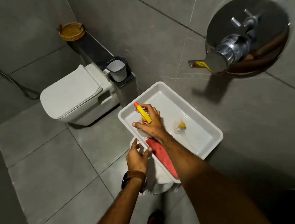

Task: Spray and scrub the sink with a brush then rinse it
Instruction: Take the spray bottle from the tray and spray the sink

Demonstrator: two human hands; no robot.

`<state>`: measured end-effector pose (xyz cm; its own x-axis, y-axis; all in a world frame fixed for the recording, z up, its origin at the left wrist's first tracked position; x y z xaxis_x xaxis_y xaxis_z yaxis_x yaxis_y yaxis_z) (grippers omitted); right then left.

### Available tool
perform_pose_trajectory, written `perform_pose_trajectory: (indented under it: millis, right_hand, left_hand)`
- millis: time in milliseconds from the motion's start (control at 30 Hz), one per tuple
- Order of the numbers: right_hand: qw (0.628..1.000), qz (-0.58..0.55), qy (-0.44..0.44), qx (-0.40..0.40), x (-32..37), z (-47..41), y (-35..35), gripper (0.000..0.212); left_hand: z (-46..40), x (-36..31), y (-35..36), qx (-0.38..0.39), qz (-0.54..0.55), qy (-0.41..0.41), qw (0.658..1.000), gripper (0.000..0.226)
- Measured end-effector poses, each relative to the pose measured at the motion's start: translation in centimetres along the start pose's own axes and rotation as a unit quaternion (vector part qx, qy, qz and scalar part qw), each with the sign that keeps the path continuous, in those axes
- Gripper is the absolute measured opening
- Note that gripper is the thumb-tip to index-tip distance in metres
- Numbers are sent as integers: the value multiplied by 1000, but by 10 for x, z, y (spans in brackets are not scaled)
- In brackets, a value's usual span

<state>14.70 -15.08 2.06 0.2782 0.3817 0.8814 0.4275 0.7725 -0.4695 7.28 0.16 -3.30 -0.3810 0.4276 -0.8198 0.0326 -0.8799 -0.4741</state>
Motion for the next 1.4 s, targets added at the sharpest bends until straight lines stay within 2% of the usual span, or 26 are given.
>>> perform_pose_trajectory:
  millis: [100,267,400,533,633,800,933,1033,1133,1200,1300,1333,1367,1400]
  right_hand:
    - [997,-54,33,48,-1,-6,16,59]
    - [991,-122,52,-22,-1,-3,5,59]
    - [979,-172,79,-82,5,12,-23,55]
    - [969,-202,73,-119,39,40,-75,57]
    - [965,-212,71,-140,63,70,-120,68]
    - [957,-217,49,-189,83,133,-194,59]
    - [963,-148,-3,-224,86,192,-264,67]
    - [960,-102,-32,-257,76,244,-324,57]
    - [954,-86,-12,-287,56,296,-373,52]
    - [948,-79,22,-307,40,339,-406,49]
    - [922,-117,61,-363,12,404,-455,62]
    - [907,-141,81,-388,0,429,-472,73]
    - [895,-161,100,-403,-12,454,-487,81]
    - [890,-167,120,-407,-22,476,-497,83]
  left_hand:
    - [-2,8,7,20,-16,-8,1000,70]
    - [1,1,8,10,-47,27,998,70]
    - [11,-19,5,13,-24,54,998,92]
    - [35,-51,2,69,21,94,993,114]
    - [66,-76,0,116,75,117,984,109]
    - [140,-112,-4,165,92,188,964,92]
    - [221,-130,3,254,159,199,933,85]
    - [289,-132,12,331,179,196,905,81]
    - [358,-127,21,409,164,208,873,75]
    - [408,-118,30,480,141,211,840,77]
    - [474,-97,45,613,40,237,752,84]
    - [488,-90,50,624,-1,270,733,80]
    - [498,-85,56,614,-29,300,730,72]
    - [499,-82,64,580,-46,326,745,64]
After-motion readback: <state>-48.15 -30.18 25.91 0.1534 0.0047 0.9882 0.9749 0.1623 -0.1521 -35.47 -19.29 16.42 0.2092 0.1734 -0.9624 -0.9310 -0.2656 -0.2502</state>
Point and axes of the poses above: each hand's wrist, its own z-axis away from the middle knuckle, its own y-axis out of the palm, x = y × z, the point moved 8 cm from there along -z, towards the middle knuckle, and after that the axes turned 12 degrees about -x, right-handed, at the moved point
